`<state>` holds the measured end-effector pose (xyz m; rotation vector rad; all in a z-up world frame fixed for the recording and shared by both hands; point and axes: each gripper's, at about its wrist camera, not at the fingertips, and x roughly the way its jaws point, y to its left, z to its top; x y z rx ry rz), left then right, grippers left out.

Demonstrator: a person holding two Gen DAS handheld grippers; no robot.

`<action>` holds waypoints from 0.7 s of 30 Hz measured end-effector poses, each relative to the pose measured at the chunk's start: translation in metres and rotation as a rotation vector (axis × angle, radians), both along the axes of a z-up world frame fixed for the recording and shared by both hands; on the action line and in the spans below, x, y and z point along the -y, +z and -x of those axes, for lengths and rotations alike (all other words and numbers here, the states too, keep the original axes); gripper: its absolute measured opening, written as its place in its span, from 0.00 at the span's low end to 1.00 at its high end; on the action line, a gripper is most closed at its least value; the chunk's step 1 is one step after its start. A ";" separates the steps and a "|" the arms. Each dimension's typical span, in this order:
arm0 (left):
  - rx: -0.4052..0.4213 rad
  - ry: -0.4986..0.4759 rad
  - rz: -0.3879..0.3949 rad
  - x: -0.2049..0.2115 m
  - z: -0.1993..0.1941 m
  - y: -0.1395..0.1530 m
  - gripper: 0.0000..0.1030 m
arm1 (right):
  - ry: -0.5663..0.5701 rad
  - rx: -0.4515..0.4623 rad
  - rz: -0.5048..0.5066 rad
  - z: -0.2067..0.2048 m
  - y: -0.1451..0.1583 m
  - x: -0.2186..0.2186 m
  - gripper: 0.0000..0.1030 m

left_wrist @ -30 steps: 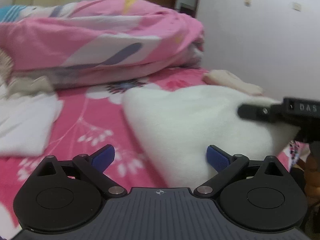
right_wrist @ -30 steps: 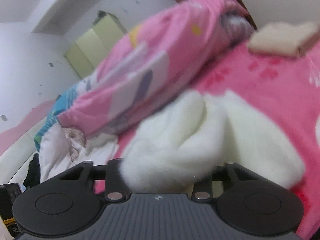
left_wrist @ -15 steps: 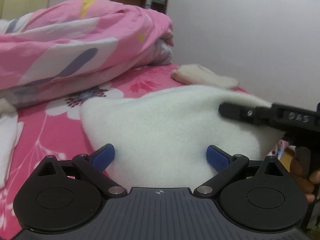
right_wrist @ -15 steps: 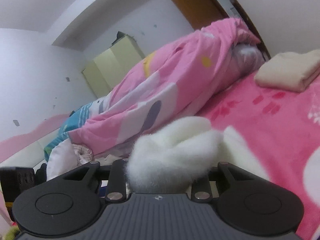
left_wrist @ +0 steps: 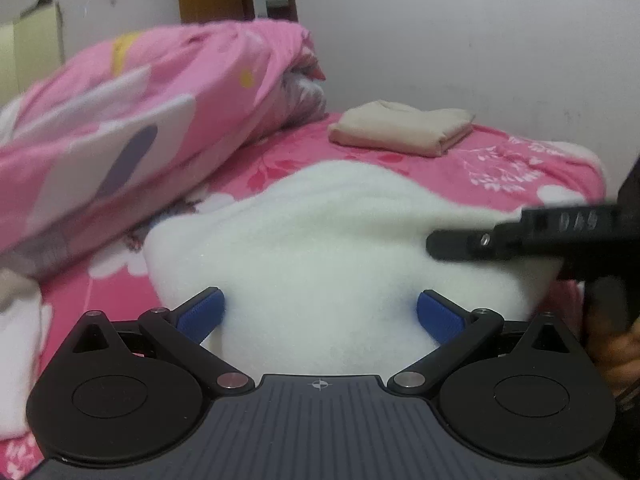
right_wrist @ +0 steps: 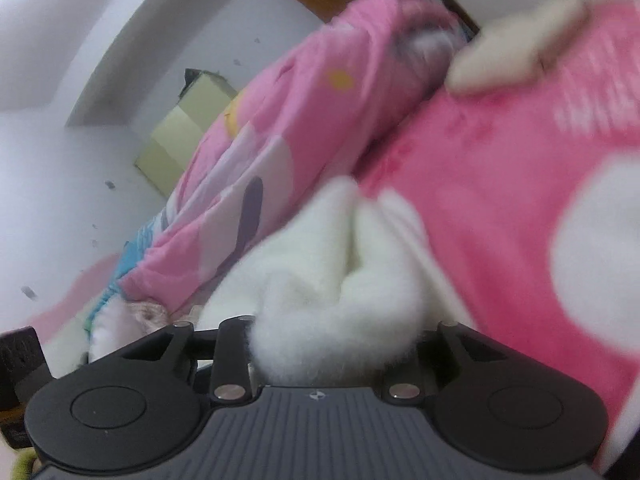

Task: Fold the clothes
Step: 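Fold the lifted fleece over with the left gripper while the right gripper pinches the fleece, then release the fleece fold from the right gripper and lift it away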

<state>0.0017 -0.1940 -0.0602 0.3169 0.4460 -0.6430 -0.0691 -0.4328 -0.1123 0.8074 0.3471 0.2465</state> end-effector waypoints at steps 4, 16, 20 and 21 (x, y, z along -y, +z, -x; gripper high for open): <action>-0.015 0.003 0.017 -0.003 -0.005 0.001 1.00 | 0.028 -0.023 -0.052 -0.009 0.011 0.002 0.48; -0.019 0.013 0.010 0.000 -0.010 0.002 1.00 | -0.008 -0.004 -0.042 -0.026 0.004 0.005 0.32; 0.003 0.005 0.009 0.000 -0.005 -0.002 1.00 | 0.016 -0.002 -0.019 -0.011 0.002 0.010 0.31; 0.001 0.006 0.010 0.000 -0.006 -0.001 1.00 | 0.030 -0.008 -0.037 -0.011 0.002 0.014 0.32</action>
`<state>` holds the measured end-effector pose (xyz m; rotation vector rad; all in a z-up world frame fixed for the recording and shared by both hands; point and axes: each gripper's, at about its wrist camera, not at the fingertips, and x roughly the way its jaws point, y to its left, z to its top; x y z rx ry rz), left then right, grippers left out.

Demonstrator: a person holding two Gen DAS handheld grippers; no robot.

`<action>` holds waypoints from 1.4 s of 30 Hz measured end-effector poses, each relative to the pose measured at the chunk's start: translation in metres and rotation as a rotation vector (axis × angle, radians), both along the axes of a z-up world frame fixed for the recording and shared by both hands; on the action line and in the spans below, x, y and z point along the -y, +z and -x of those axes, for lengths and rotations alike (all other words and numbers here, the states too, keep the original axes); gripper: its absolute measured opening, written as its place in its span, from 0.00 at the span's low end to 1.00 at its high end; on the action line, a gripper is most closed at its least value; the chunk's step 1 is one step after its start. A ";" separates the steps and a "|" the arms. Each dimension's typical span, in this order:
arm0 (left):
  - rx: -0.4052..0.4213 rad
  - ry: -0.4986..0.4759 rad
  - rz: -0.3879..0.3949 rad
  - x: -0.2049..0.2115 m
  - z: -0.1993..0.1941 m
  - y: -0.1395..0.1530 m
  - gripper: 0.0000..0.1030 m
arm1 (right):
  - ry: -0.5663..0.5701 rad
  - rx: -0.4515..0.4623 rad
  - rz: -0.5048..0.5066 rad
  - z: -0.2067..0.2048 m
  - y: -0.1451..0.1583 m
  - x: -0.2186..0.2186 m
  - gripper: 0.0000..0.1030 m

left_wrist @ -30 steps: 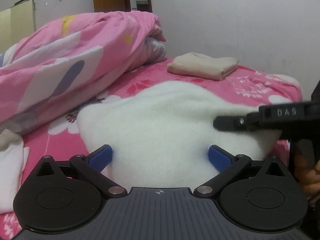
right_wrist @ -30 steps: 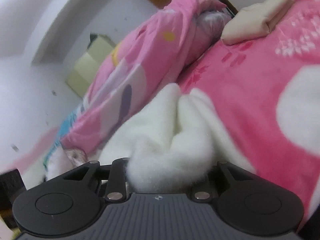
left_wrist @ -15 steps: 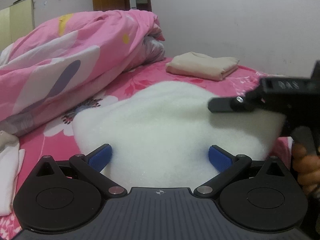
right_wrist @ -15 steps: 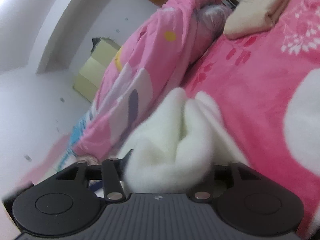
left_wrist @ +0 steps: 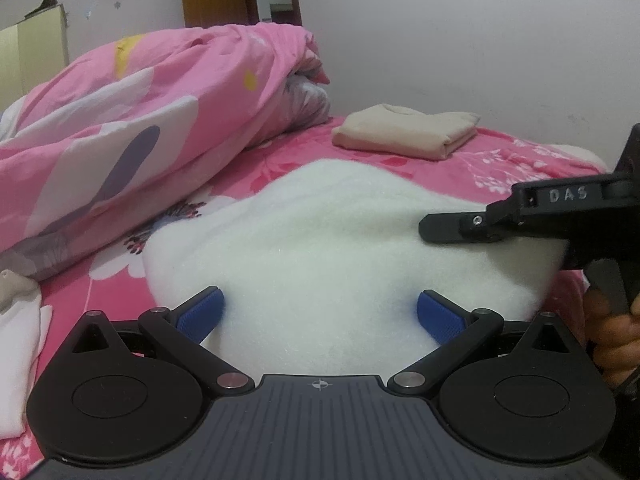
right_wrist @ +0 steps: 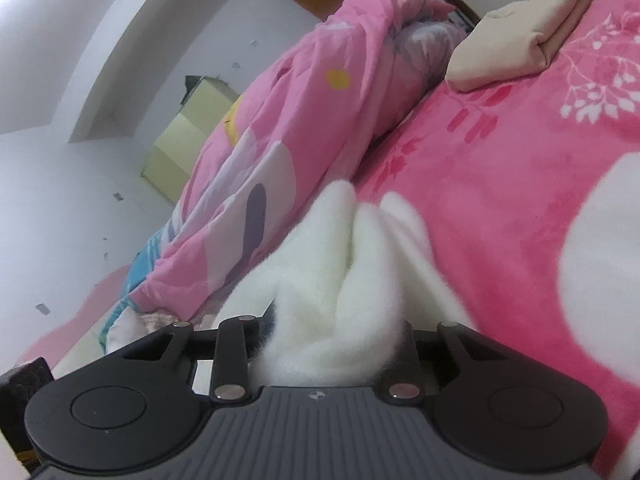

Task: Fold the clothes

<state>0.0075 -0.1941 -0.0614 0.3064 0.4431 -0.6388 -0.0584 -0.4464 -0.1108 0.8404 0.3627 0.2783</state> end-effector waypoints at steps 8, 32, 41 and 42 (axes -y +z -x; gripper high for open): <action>0.003 0.002 0.023 -0.003 0.000 -0.002 1.00 | -0.191 -0.059 -0.112 0.068 0.014 0.053 0.56; -0.009 0.205 0.028 -0.128 0.032 0.056 0.80 | -0.075 -0.064 0.454 0.029 0.036 -0.032 0.01; -0.080 0.015 0.019 -0.104 0.062 0.053 0.85 | -0.096 -0.074 0.442 0.029 0.032 -0.035 0.02; -0.084 -0.010 -0.005 -0.086 0.064 0.037 0.82 | -0.099 -0.076 0.436 0.029 0.032 -0.035 0.02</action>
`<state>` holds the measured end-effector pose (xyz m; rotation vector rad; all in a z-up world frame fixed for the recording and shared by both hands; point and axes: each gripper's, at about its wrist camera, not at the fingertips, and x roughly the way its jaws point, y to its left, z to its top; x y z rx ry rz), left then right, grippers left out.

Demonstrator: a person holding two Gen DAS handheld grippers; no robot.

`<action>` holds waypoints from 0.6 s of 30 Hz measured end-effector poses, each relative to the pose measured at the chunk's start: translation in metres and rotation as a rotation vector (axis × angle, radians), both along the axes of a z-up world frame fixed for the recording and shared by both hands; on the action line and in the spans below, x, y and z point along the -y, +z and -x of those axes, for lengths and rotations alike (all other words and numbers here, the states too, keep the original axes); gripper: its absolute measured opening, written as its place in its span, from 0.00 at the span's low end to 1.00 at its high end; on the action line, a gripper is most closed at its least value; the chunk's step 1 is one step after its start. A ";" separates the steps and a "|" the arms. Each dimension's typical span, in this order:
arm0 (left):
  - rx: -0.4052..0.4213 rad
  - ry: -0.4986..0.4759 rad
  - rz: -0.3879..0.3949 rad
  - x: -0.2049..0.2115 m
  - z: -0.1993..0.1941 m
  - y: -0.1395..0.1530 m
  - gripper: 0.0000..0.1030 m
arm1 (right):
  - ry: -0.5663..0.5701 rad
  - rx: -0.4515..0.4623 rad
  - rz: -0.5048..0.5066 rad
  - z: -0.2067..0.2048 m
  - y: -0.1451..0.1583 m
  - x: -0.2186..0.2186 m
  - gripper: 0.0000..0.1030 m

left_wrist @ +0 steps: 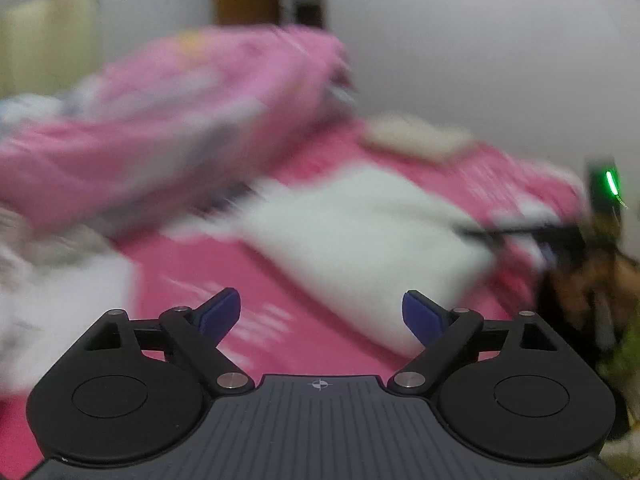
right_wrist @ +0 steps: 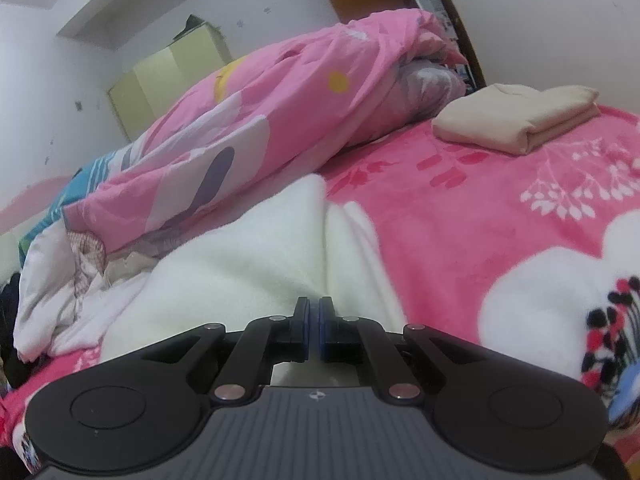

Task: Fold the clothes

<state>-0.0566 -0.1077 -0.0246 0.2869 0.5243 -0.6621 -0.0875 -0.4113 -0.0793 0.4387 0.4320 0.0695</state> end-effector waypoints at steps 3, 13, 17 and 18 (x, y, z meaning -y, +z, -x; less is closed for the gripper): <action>0.017 0.007 -0.056 0.032 0.000 -0.034 0.72 | 0.002 -0.006 0.000 0.000 0.001 0.000 0.02; -0.142 0.093 0.056 0.003 -0.009 -0.031 0.75 | 0.022 0.002 0.010 0.000 0.002 0.002 0.02; -0.043 0.022 0.202 0.003 0.000 -0.011 0.76 | 0.037 -0.010 0.043 -0.001 0.005 0.000 0.02; -0.007 0.018 0.211 0.011 -0.002 -0.011 0.74 | 0.041 -0.014 0.062 -0.002 0.007 -0.002 0.02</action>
